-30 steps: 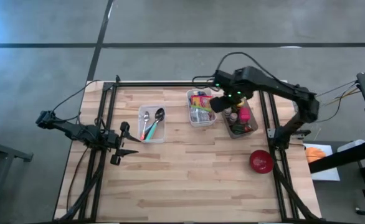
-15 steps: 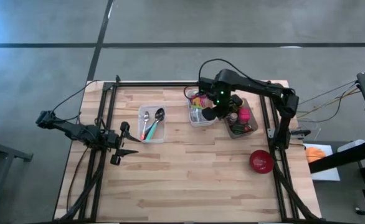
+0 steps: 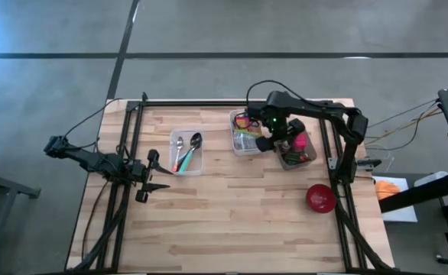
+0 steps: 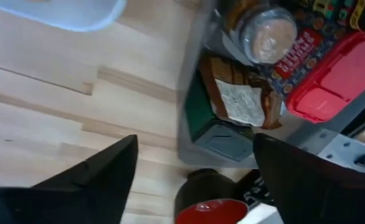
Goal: Pick & Place Food Item
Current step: Adjust the brown seasoning pack in the black bin
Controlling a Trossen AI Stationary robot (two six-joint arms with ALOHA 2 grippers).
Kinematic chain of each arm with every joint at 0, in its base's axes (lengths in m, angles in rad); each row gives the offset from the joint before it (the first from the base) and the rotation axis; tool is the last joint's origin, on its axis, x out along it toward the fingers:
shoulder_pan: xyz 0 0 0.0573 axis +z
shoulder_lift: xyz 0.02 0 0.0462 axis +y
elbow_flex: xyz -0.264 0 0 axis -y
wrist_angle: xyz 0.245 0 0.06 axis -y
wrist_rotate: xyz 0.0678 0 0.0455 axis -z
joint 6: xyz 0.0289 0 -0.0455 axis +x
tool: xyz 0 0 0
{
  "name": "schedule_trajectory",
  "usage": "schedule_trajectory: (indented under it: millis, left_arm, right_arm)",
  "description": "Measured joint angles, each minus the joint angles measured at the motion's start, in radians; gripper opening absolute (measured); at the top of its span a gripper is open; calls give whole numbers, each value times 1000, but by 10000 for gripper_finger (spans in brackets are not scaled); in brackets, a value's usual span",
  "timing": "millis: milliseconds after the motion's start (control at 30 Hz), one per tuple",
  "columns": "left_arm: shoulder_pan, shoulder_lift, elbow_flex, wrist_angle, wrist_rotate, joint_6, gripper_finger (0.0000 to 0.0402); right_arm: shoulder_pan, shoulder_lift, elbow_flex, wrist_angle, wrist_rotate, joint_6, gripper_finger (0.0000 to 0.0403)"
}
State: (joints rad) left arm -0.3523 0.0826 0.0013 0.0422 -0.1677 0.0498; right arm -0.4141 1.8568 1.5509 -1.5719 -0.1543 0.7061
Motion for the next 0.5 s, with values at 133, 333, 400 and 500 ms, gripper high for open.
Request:
schedule_trajectory:
  millis: [133, 333, 400, 500]
  left_arm:
    - [0, 0, 0, 0, 0, 0, 214]
    - [0, 0, 0, 0, 0, 1, 214]
    - [0, 0, 0, 0, 0, 1, 214]
    - [0, 0, 0, 0, 0, 3, 214]
  right_arm:
    - [-7, -1, -44, 1, 0, -11, 343]
    - [-30, -12, -109, 12, 1, -32, 350]
    - [-39, -12, -122, 17, 1, -34, 350]
    - [-49, -14, -148, 39, 9, -45, 350]
